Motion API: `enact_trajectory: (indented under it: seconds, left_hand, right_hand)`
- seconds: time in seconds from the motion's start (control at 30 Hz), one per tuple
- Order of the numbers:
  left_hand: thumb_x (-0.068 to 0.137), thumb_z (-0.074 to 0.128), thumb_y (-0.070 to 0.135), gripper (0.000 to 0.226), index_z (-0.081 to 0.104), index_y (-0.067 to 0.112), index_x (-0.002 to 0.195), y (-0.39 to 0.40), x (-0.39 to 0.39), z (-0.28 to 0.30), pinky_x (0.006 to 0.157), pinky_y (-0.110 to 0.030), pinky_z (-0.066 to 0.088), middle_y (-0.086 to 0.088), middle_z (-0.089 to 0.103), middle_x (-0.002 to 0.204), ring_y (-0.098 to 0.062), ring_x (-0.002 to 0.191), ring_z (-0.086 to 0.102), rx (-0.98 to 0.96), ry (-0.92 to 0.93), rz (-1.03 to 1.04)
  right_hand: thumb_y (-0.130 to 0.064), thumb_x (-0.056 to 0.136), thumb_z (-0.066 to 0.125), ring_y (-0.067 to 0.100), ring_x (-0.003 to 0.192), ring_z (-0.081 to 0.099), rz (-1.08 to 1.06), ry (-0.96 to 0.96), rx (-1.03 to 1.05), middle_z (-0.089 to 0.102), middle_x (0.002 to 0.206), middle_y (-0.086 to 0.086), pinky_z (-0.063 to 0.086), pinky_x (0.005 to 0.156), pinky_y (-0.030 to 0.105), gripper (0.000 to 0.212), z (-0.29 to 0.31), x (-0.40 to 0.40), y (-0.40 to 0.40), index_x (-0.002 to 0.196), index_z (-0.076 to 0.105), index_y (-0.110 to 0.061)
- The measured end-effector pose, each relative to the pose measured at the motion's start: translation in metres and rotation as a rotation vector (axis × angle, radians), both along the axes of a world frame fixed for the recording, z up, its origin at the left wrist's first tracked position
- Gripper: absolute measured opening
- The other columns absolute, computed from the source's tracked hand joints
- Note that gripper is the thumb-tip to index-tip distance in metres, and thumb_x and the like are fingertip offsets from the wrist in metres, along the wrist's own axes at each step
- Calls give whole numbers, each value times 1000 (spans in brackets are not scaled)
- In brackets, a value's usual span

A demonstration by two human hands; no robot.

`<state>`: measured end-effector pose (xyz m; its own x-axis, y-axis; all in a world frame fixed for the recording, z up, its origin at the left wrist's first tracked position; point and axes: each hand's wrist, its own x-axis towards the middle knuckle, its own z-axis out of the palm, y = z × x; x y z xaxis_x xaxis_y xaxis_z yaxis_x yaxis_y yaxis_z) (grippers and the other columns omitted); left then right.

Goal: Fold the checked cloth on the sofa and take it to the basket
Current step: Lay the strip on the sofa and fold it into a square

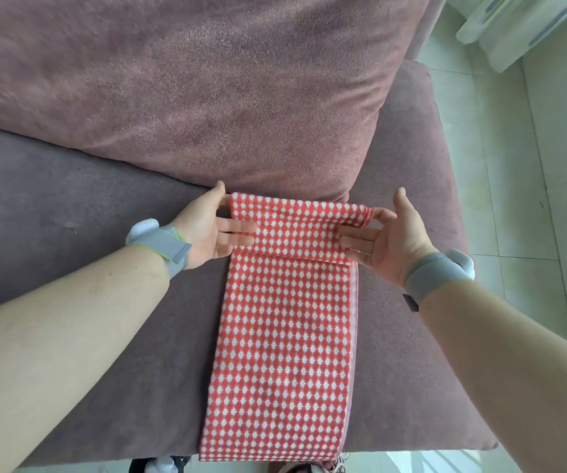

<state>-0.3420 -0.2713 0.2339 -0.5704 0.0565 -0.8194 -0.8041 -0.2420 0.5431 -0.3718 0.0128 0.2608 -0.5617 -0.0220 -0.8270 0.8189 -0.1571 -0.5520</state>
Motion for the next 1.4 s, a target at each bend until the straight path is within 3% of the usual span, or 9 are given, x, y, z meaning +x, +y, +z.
enact_trajectory:
  seconds: [0.17, 0.37, 0.53, 0.73, 0.87, 1.0, 1.13, 1.3, 1.4]
  left_hand:
    - [89, 45, 60, 40, 53, 23, 77, -5, 34, 10, 42, -22, 47, -9, 74, 80, -24, 70, 71, 7, -65, -69]
    - [86, 65, 25, 22, 47, 19, 76, 7, 75, -15, 53, -30, 53, 0, 67, 68, -14, 59, 65, -211, -69, -73]
    - [77, 65, 23, 18, 53, 22, 91, 18, 78, -38, 61, -31, 54, -1, 64, 82, -17, 67, 63, -426, 0, 9]
    - [87, 56, 27, 32, 48, 18, 117, 38, 91, -42, 73, -30, 39, 0, 61, 97, -29, 92, 60, -1013, 319, -327]
    - [81, 52, 36, 53, 42, 20, 131, 57, 105, -44, 96, -48, 34, -11, 39, 132, -32, 119, 39, -1421, 680, -527]
    - [86, 39, 39, 62, 31, 26, 146, 82, 133, -63, 115, -51, 14, -8, 29, 154, -28, 144, 18, -1377, 882, -870]
    - [90, 16, 44, 64, 2, 28, 151, 85, 129, -86, 117, -48, -8, -6, -6, 161, -21, 145, -16, -1377, 658, -1112]
    - [94, 23, 42, 64, -6, 31, 150, 84, 122, -77, 113, -43, -20, -3, -16, 159, -18, 142, -27, -1301, 640, -1122]
    - [90, 48, 37, 65, 22, 25, 149, 78, 122, -53, 117, -44, 0, -8, 7, 160, -25, 147, -1, -1154, 719, -799]
  right_hand:
    - [-67, 87, 43, 23, 61, 66, 65, -39, 23, 69, 71, 7, 46, 65, 35, 52, 13, 43, 3, 75, 51, -17]
    - [-8, 85, 66, 25, 78, 66, 205, -54, 318, 68, 99, 16, 57, 68, 37, 17, -4, 86, 1, 97, 54, -6]
    - [-35, 87, 66, 20, 87, 67, 187, 6, 510, 69, 97, 3, 58, 79, 40, 17, -25, 93, -3, 90, 60, -20]
    - [-43, 84, 65, 19, 80, 56, 494, 249, 1043, 63, 99, 1, 46, 72, 31, 32, -40, 106, -12, 105, 57, -20]
    - [-35, 84, 54, 35, 109, 55, 716, 695, 1336, 55, 123, 13, 44, 93, 48, 36, -38, 124, -30, 115, 55, -17]
    - [-51, 96, 27, 26, 150, 11, 1163, 879, 1158, 20, 161, 5, 6, 119, 46, 61, -57, 155, -50, 151, 29, -24]
    - [-59, 93, -2, 10, 138, -39, 1385, 705, 1094, -25, 157, -7, -26, 113, 36, 63, -96, 146, -38, 146, -21, -32]
    - [-60, 91, -2, 11, 140, -37, 1417, 643, 1020, -30, 156, -8, -23, 114, 38, 64, -91, 139, -41, 144, -26, -35]
    - [-49, 91, 30, 23, 150, -3, 1110, 691, 1048, -3, 164, 1, -5, 119, 41, 69, -64, 141, -40, 154, 11, -28]
